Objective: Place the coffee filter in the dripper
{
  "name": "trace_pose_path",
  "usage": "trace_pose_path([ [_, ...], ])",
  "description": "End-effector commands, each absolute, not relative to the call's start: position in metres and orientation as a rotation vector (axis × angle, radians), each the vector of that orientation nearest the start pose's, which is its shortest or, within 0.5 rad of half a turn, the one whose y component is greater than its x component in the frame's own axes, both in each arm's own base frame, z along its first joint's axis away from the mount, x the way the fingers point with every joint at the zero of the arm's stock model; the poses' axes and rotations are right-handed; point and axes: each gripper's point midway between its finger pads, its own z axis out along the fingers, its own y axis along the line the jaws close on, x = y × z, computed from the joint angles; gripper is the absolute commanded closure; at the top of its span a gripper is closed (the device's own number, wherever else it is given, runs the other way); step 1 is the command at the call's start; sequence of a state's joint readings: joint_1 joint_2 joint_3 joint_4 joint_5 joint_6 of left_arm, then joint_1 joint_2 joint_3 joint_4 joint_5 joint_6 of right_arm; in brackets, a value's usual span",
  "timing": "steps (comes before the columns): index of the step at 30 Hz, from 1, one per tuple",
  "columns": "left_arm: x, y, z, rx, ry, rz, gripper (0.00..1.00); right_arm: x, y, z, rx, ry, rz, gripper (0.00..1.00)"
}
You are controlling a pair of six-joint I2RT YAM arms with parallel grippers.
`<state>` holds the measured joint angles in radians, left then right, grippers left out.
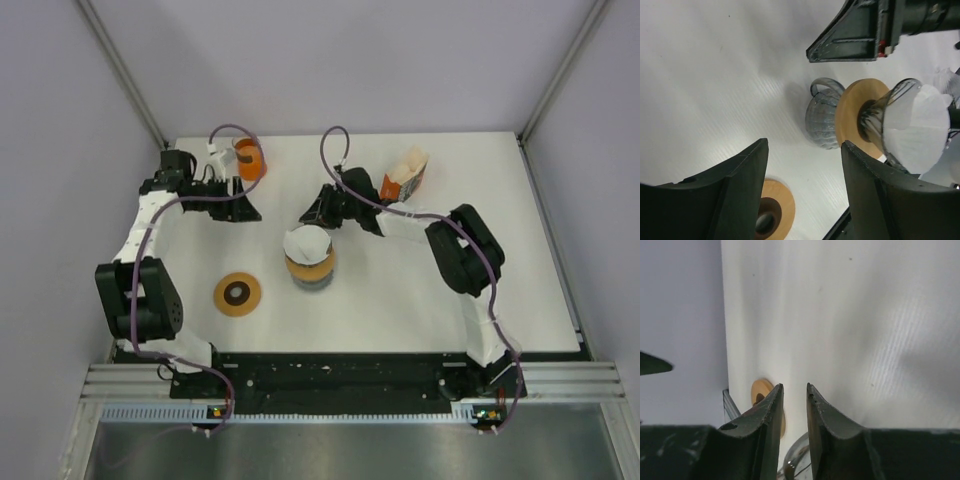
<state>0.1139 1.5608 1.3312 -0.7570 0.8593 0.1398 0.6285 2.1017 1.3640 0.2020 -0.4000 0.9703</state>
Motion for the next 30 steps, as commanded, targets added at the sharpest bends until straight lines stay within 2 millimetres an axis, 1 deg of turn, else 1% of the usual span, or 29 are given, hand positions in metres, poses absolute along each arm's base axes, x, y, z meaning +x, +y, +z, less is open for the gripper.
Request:
trace_pose_path([
  [1, 0.360, -0.087, 0.168, 0.588, 2.258, -0.944, 0.34, 0.386, 0.412, 0.126, -0.112, 2.326, 1.315, 0.74],
  [3, 0.362, -0.087, 0.162, 0.588, 2.278, -0.966, 0.35, 0.388, 0.400, 0.137, -0.135, 2.319, 1.270, 0.73],
  [4, 0.362, -0.089, 0.162, 0.580, 2.284, -0.991, 0.34, 0.392, 0.392, 0.144, -0.146, 2.302, 1.219, 0.72],
  [5, 0.360, -0.091, 0.162, 0.579, 2.284, -1.016, 0.35, 0.389, 0.381, 0.142, -0.159, 2.332, 1.163, 0.72],
  [7, 0.358, -0.092, 0.160, 0.572, 2.287, -1.039, 0.35, 0.391, 0.360, 0.147, -0.179, 2.326, 1.048, 0.71],
  [8, 0.358, -0.092, 0.159, 0.560, 2.292, -1.032, 0.35, 0.388, 0.350, 0.151, -0.191, 2.324, 1.020, 0.71],
  [11, 0.362, -0.084, 0.151, 0.510, 2.332, -0.957, 0.35, 0.373, 0.322, 0.154, -0.223, 2.324, 0.924, 0.71],
  [15, 0.362, -0.073, 0.146, 0.454, 2.403, -0.865, 0.35, 0.348, 0.288, 0.163, -0.290, 2.263, 0.797, 0.77],
  [17, 0.362, -0.068, 0.147, 0.432, 2.416, -0.843, 0.35, 0.335, 0.278, 0.171, -0.359, 2.209, 0.753, 0.80],
  [18, 0.361, -0.068, 0.148, 0.429, 2.414, -0.842, 0.35, 0.326, 0.276, 0.175, -0.429, 2.169, 0.721, 0.82],
  [19, 0.360, -0.067, 0.150, 0.421, 2.412, -0.840, 0.35, 0.317, 0.276, 0.181, -0.504, 2.125, 0.690, 0.84],
  [20, 0.360, -0.067, 0.151, 0.414, 2.413, -0.834, 0.35, 0.305, 0.279, 0.182, -0.610, 2.081, 0.661, 0.85],
  [22, 0.360, -0.064, 0.155, 0.397, 2.412, -0.809, 0.34, 0.277, 0.291, 0.191, -0.825, 1.968, 0.656, 0.86],
  [23, 0.360, -0.063, 0.158, 0.391, 2.410, -0.795, 0.35, 0.262, 0.297, 0.190, -0.944, 1.912, 0.661, 0.86],
  [25, 0.359, -0.058, 0.160, 0.371, 2.419, -0.766, 0.35, 0.223, 0.314, 0.187, -1.168, 1.806, 0.718, 0.87],
  [26, 0.359, -0.058, 0.161, 0.373, 2.415, -0.756, 0.35, 0.206, 0.318, 0.185, -1.259, 1.757, 0.730, 0.87],
  [28, 0.357, -0.055, 0.164, 0.366, 2.412, -0.746, 0.34, 0.178, 0.326, 0.175, -1.447, 1.637, 0.706, 0.88],
  [30, 0.356, -0.052, 0.166, 0.356, 2.408, -0.737, 0.34, 0.151, 0.336, 0.168, -1.593, 1.515, 0.692, 0.88],
])
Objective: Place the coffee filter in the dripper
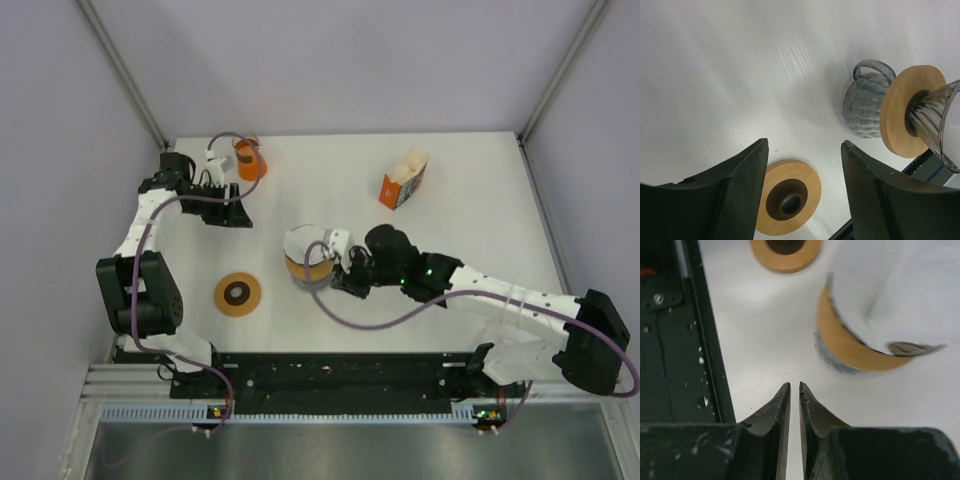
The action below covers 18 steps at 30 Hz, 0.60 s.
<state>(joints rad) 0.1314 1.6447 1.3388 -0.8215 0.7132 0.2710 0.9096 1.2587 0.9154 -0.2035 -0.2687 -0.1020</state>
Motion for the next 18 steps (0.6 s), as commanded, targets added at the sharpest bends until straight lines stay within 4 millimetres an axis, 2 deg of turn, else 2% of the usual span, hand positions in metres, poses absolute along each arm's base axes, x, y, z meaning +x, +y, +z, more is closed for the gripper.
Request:
trace_pose_path([
  [1, 0.355, -0.051, 0.167, 0.355, 2.407, -0.732, 0.34, 0.138, 0.343, 0.162, -1.670, 1.449, 0.685, 0.89],
  [3, 0.355, -0.048, 0.168, 0.341, 2.408, -0.722, 0.34, 0.117, 0.355, 0.146, -1.818, 1.321, 0.649, 0.91],
  [5, 0.356, -0.047, 0.169, 0.335, 2.407, -0.720, 0.34, 0.114, 0.363, 0.125, -1.923, 1.245, 0.512, 0.96],
  [7, 0.356, -0.046, 0.171, 0.327, 2.405, -0.719, 0.34, 0.123, 0.371, 0.103, -1.995, 1.215, 0.378, 0.98],
  [10, 0.355, -0.044, 0.173, 0.324, 2.405, -0.709, 0.34, 0.144, 0.385, 0.095, -2.002, 1.180, 0.254, 1.00],
  [13, 0.353, -0.041, 0.174, 0.322, 2.406, -0.687, 0.34, 0.155, 0.394, 0.089, -2.032, 1.093, 0.162, 1.00],
  [18, 0.351, -0.038, 0.176, 0.319, 2.401, -0.668, 0.34, 0.179, 0.392, 0.061, -2.097, 1.047, -0.021, 1.00],
])
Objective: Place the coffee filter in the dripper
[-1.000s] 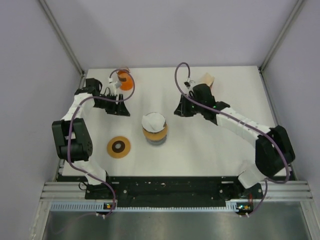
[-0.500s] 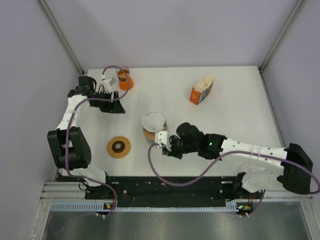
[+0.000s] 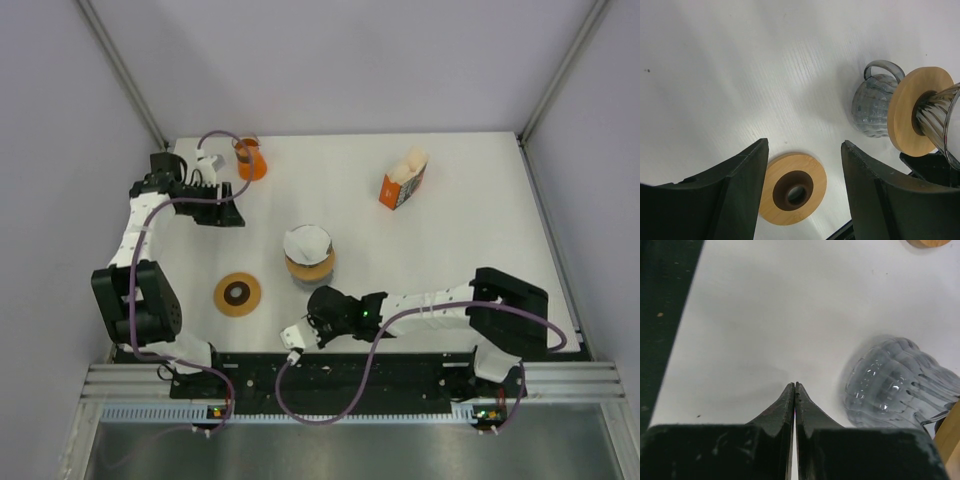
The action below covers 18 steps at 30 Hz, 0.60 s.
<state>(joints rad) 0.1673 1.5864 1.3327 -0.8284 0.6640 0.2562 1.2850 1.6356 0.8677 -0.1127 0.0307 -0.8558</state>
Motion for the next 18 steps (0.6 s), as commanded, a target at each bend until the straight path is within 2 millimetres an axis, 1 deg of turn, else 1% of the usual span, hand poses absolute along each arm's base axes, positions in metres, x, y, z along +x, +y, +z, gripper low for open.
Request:
trace_pose_path([
  [1, 0.351, -0.037, 0.175, 0.315, 2.402, -0.669, 0.34, 0.183, 0.393, 0.055, -2.108, 1.047, -0.048, 1.00],
  [5, 0.353, -0.036, 0.176, 0.306, 2.403, -0.667, 0.34, 0.202, 0.390, 0.036, -2.140, 1.082, -0.109, 1.00],
  [6, 0.353, -0.035, 0.176, 0.304, 2.404, -0.669, 0.34, 0.208, 0.393, 0.037, -2.121, 1.079, -0.119, 1.00],
  [7, 0.353, -0.035, 0.178, 0.305, 2.401, -0.669, 0.34, 0.214, 0.392, 0.035, -2.117, 1.086, -0.133, 1.00],
  [11, 0.354, -0.034, 0.179, 0.303, 2.398, -0.659, 0.34, 0.250, 0.382, 0.033, -2.082, 1.117, -0.209, 1.00],
  [16, 0.354, -0.031, 0.177, 0.295, 2.413, -0.651, 0.34, 0.288, 0.371, 0.022, -2.133, 1.070, -0.316, 1.00],
  [18, 0.354, -0.030, 0.177, 0.294, 2.414, -0.646, 0.34, 0.306, 0.370, 0.023, -2.117, 1.064, -0.336, 1.00],
])
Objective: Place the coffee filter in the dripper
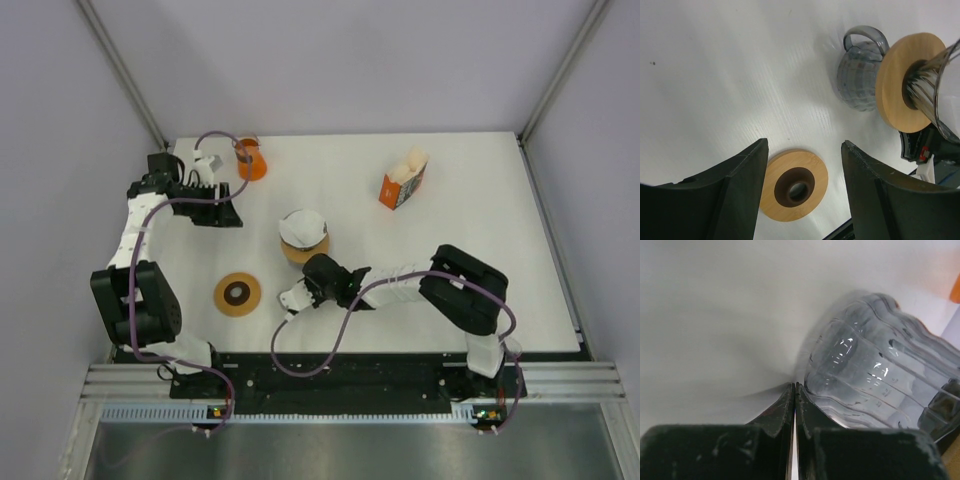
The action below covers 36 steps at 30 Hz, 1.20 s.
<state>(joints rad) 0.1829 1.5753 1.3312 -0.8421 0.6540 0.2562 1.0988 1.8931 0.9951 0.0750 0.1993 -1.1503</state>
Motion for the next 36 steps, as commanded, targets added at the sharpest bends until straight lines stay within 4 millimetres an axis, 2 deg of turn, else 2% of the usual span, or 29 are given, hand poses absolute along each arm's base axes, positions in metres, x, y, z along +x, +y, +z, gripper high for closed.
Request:
trace_pose_path([
  [1, 0.354, -0.030, 0.178, 0.294, 2.413, -0.644, 0.34, 0.318, 0.373, 0.026, -2.091, 1.075, -0.340, 1.00],
  [2, 0.356, -0.029, 0.179, 0.290, 2.413, -0.637, 0.34, 0.326, 0.375, 0.027, -2.074, 1.087, -0.334, 1.00],
  [3, 0.356, -0.028, 0.180, 0.292, 2.410, -0.635, 0.34, 0.339, 0.383, 0.037, -2.033, 1.095, -0.332, 1.00],
  [5, 0.358, -0.026, 0.180, 0.285, 2.414, -0.624, 0.34, 0.359, 0.388, 0.039, -1.999, 1.116, -0.340, 1.00],
  [8, 0.360, -0.023, 0.182, 0.272, 2.416, -0.609, 0.34, 0.389, 0.393, 0.033, -1.947, 1.175, -0.341, 1.00],
  [12, 0.361, -0.019, 0.186, 0.261, 2.411, -0.591, 0.34, 0.401, 0.403, 0.032, -1.923, 1.186, -0.330, 1.00],
  [15, 0.360, -0.017, 0.187, 0.256, 2.409, -0.586, 0.34, 0.398, 0.402, 0.041, -1.884, 1.209, -0.318, 1.00],
  [19, 0.359, -0.016, 0.189, 0.254, 2.405, -0.586, 0.34, 0.380, 0.389, 0.063, -1.840, 1.220, -0.292, 1.00],
  [25, 0.361, -0.016, 0.192, 0.247, 2.399, -0.592, 0.34, 0.323, 0.373, 0.091, -1.814, 1.280, -0.204, 0.94],
  [28, 0.361, -0.016, 0.196, 0.242, 2.393, -0.596, 0.34, 0.293, 0.369, 0.106, -1.754, 1.350, -0.082, 0.86],
  [29, 0.360, -0.017, 0.197, 0.240, 2.391, -0.603, 0.33, 0.283, 0.362, 0.108, -1.744, 1.399, -0.042, 0.83],
  [31, 0.360, -0.019, 0.199, 0.234, 2.387, -0.615, 0.33, 0.270, 0.352, 0.125, -1.664, 1.476, 0.028, 0.77],
  [33, 0.358, -0.020, 0.199, 0.228, 2.389, -0.627, 0.33, 0.264, 0.341, 0.145, -1.542, 1.569, 0.070, 0.71],
  [36, 0.356, -0.021, 0.200, 0.233, 2.385, -0.624, 0.33, 0.258, 0.322, 0.164, -1.393, 1.692, 0.088, 0.62],
])
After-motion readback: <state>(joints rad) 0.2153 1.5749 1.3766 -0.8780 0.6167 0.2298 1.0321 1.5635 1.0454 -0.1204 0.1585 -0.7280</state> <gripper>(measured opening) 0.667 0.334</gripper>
